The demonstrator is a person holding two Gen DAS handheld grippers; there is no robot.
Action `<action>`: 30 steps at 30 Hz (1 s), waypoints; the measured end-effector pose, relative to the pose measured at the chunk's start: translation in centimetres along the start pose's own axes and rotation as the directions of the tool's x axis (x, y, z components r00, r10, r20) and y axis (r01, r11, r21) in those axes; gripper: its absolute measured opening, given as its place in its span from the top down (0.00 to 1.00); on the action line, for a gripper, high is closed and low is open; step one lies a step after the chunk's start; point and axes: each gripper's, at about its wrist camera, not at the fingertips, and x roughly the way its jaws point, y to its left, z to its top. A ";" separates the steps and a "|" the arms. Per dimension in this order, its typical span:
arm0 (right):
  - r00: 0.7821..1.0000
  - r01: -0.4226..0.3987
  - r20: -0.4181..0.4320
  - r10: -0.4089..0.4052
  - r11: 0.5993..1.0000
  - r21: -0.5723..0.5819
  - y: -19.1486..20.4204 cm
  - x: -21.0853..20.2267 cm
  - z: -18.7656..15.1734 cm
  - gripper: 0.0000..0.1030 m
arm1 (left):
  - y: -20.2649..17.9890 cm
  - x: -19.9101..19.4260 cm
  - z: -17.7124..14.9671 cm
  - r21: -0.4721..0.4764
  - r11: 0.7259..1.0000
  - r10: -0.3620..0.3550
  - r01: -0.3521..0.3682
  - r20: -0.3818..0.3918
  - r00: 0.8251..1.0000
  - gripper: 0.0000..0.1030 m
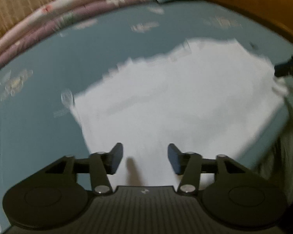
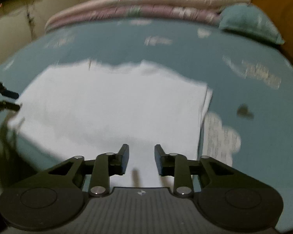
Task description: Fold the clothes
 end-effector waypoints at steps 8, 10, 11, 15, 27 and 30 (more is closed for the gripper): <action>0.995 0.095 -0.010 -0.095 0.983 0.157 -1.9 3.8 -0.7 0.62 | 2.6 5.3 0.1 -0.158 0.986 -0.044 0.048 0.027 0.999 0.28; 0.993 0.112 0.005 -0.116 0.973 0.202 -2.7 3.1 -1.3 0.64 | 3.4 5.0 0.1 -0.208 0.976 -0.052 0.059 0.037 0.998 0.32; 0.992 0.120 0.012 -0.126 0.967 0.224 -3.1 2.7 -1.6 0.64 | 3.3 4.5 0.4 -0.205 0.978 -0.035 0.045 0.055 0.998 0.34; 0.987 0.141 0.049 -0.154 0.968 0.207 -3.2 2.5 -0.4 0.62 | 2.8 4.3 2.4 -0.167 0.984 -0.048 0.067 0.115 0.992 0.33; 0.983 0.169 0.029 -0.184 0.948 0.269 -5.2 9.4 3.0 0.45 | 1.5 9.0 5.2 -0.125 0.992 0.007 0.001 0.064 0.998 0.28; 0.984 0.158 0.030 -0.173 0.948 0.277 -5.3 8.4 3.2 0.42 | 1.5 8.7 6.4 -0.123 0.992 0.029 -0.021 0.063 0.998 0.34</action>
